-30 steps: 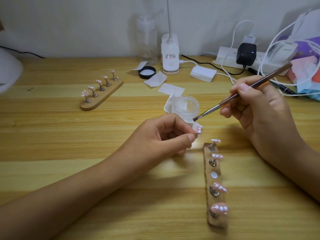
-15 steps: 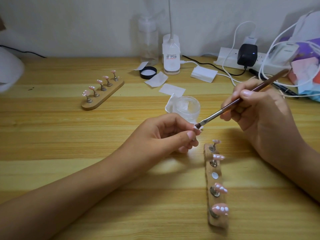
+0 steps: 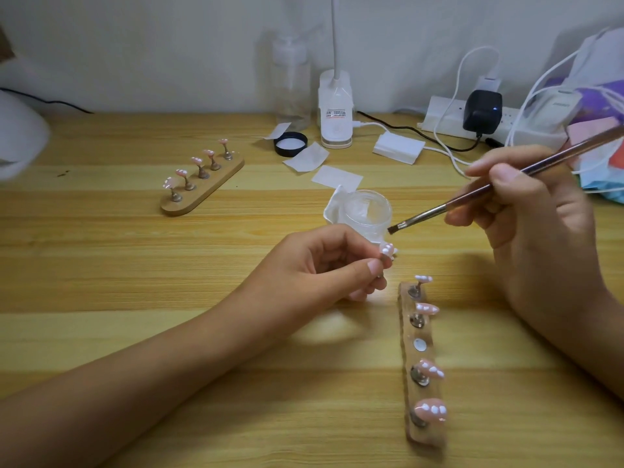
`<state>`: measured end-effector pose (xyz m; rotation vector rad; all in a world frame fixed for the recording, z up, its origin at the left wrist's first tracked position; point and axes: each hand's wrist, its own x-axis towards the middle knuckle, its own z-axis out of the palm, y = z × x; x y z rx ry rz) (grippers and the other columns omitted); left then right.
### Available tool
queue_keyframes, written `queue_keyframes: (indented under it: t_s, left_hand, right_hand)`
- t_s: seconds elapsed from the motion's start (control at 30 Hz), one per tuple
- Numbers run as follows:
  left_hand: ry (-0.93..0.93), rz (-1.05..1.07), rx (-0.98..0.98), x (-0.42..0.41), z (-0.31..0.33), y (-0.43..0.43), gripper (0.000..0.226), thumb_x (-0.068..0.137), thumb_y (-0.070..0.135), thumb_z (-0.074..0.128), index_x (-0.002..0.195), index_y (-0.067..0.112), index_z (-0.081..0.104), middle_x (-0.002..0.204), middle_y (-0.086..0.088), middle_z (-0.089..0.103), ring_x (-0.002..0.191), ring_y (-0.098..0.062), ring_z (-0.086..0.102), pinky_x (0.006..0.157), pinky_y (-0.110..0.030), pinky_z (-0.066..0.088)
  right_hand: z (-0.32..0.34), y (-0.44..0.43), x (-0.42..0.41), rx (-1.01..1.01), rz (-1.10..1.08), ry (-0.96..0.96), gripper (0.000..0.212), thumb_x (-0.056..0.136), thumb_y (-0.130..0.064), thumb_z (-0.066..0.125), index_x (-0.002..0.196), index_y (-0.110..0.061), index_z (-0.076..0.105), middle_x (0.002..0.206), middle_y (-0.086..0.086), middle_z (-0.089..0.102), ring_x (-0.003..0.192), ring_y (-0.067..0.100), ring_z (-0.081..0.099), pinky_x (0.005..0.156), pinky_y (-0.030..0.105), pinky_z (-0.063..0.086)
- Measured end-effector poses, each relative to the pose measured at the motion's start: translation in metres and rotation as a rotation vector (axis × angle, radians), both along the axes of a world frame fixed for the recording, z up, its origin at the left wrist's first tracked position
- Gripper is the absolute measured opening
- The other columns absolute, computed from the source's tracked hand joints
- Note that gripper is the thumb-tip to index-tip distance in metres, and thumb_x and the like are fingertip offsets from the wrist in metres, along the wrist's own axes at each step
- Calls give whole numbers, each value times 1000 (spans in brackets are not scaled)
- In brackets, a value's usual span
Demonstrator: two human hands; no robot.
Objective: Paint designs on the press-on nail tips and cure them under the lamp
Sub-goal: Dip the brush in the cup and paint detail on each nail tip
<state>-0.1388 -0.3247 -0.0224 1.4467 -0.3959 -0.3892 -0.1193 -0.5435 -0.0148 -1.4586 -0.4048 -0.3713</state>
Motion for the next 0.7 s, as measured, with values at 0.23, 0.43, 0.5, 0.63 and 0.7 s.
queue_keyframes:
  t_s: [0.23, 0.43, 0.5, 0.63, 0.7]
  left_hand:
    - [-45, -2, 56, 0, 2, 1, 14, 84, 13, 67, 78, 25, 71, 72, 6, 70, 66, -1, 62, 65, -14, 49]
    - [-50, -4, 74, 0, 1, 1, 9, 80, 17, 69, 78, 24, 73, 73, 6, 69, 68, -2, 62, 65, -15, 49]
    - [-50, 0, 71, 0, 1, 0, 8, 80, 17, 69, 77, 24, 72, 72, 7, 69, 66, -2, 61, 65, -15, 49]
    - [-63, -3, 83, 0, 1, 0, 8, 83, 10, 72, 80, 18, 69, 71, 8, 68, 66, -2, 60, 64, -14, 49]
    - [-69, -4, 95, 0, 2, 0, 10, 86, 5, 70, 82, 14, 68, 70, 11, 69, 66, 0, 60, 63, -13, 48]
  right_hand:
    - [1, 3, 3, 163, 26, 245, 21, 93, -32, 58, 77, -19, 63, 58, -7, 63, 52, 4, 60, 56, 16, 50]
    - [3, 6, 0, 107, 31, 272, 31, 77, -46, 66, 81, -16, 60, 58, -3, 65, 52, 6, 63, 56, 17, 52]
    - [4, 6, 0, 113, 27, 280, 31, 75, -47, 67, 79, -17, 61, 57, -3, 65, 52, 7, 63, 55, 18, 52]
    - [3, 7, -1, 85, 21, 284, 32, 74, -47, 68, 79, -16, 61, 57, -1, 65, 52, 7, 63, 56, 18, 53]
    - [2, 8, -1, 53, 3, 281, 34, 75, -46, 67, 81, -14, 59, 57, 1, 66, 52, 8, 63, 55, 19, 53]
